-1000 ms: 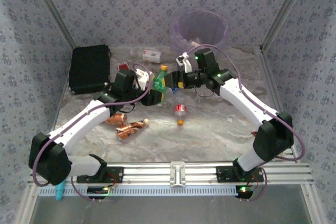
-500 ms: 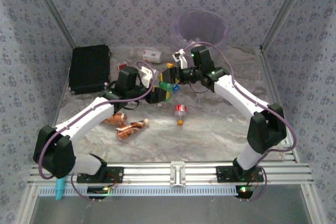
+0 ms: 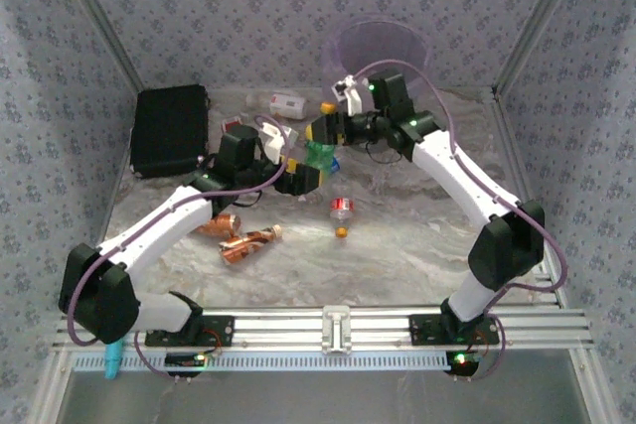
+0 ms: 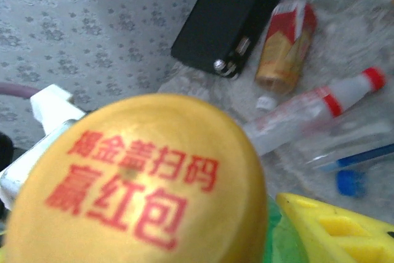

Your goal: Put the plastic bottles in the bin

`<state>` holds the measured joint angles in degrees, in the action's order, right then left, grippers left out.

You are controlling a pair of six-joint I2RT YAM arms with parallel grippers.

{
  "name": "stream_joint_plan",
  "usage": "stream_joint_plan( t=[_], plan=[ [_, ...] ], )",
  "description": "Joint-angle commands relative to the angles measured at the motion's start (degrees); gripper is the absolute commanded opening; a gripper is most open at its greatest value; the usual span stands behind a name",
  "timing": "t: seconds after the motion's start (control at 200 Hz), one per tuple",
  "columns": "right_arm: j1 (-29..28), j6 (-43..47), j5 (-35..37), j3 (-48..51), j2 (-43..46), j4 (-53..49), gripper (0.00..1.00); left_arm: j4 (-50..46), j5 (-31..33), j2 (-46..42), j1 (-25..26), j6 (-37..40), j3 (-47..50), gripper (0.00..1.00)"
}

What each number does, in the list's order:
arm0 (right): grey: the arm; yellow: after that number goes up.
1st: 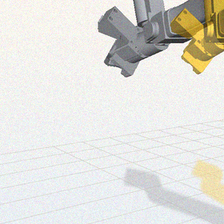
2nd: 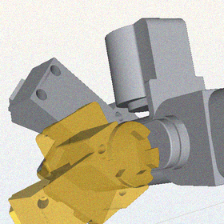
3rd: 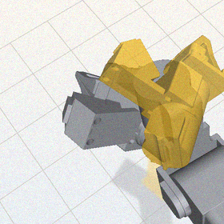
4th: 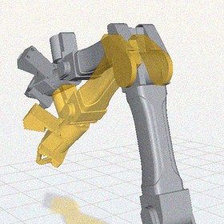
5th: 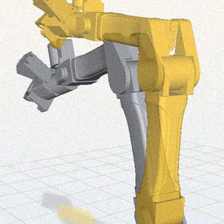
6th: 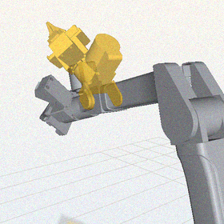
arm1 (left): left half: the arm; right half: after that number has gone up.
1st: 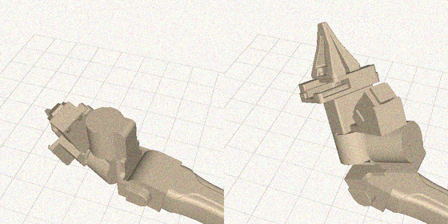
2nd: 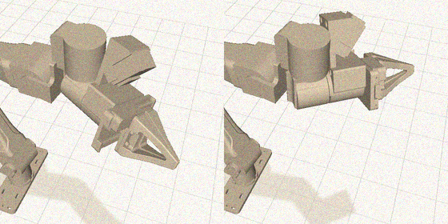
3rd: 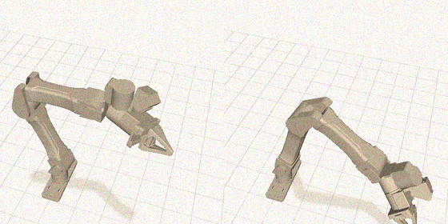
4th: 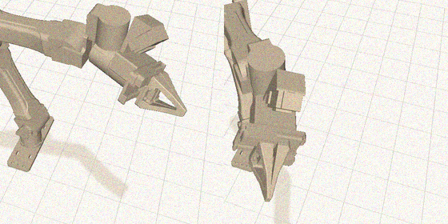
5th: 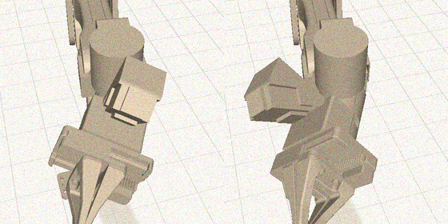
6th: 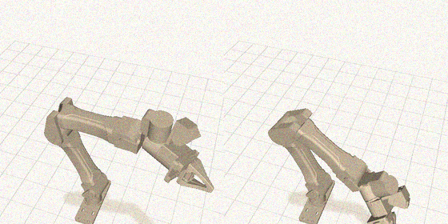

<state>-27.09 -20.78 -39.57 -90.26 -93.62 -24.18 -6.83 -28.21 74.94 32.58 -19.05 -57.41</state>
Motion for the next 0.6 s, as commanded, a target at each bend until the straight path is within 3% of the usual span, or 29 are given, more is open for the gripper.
stream_joint_plan(
  t=[0.0, 0.145, 0.36, 0.595],
  plan=[
    [1.63, 9.21, 7.05, -8.91, 1.3, -9.73, 0.41, -1.86, 4.23, -3.54, 0.01, 1.88, 0.83, 0.98],
    [4.45, 15.66, 16.9, -22.16, -4.09, -16.36, 0.4, -5.77, 11.9, -5.6, 0.01, 1.7, 3.3, 0.96],
    [9.76, 15.96, 24.26, -39.23, -15.41, -17.01, 0.37, -12.51, 19.67, -8.06, -0.04, 1.81, 5.43, 0.91],
    [15.13, 13.63, 26.41, -63.5, -34.18, -22.86, 0.37, -13.14, 22.97, -11.21, -0.14, 1.4, 7.8, 0.87]
  ],
)
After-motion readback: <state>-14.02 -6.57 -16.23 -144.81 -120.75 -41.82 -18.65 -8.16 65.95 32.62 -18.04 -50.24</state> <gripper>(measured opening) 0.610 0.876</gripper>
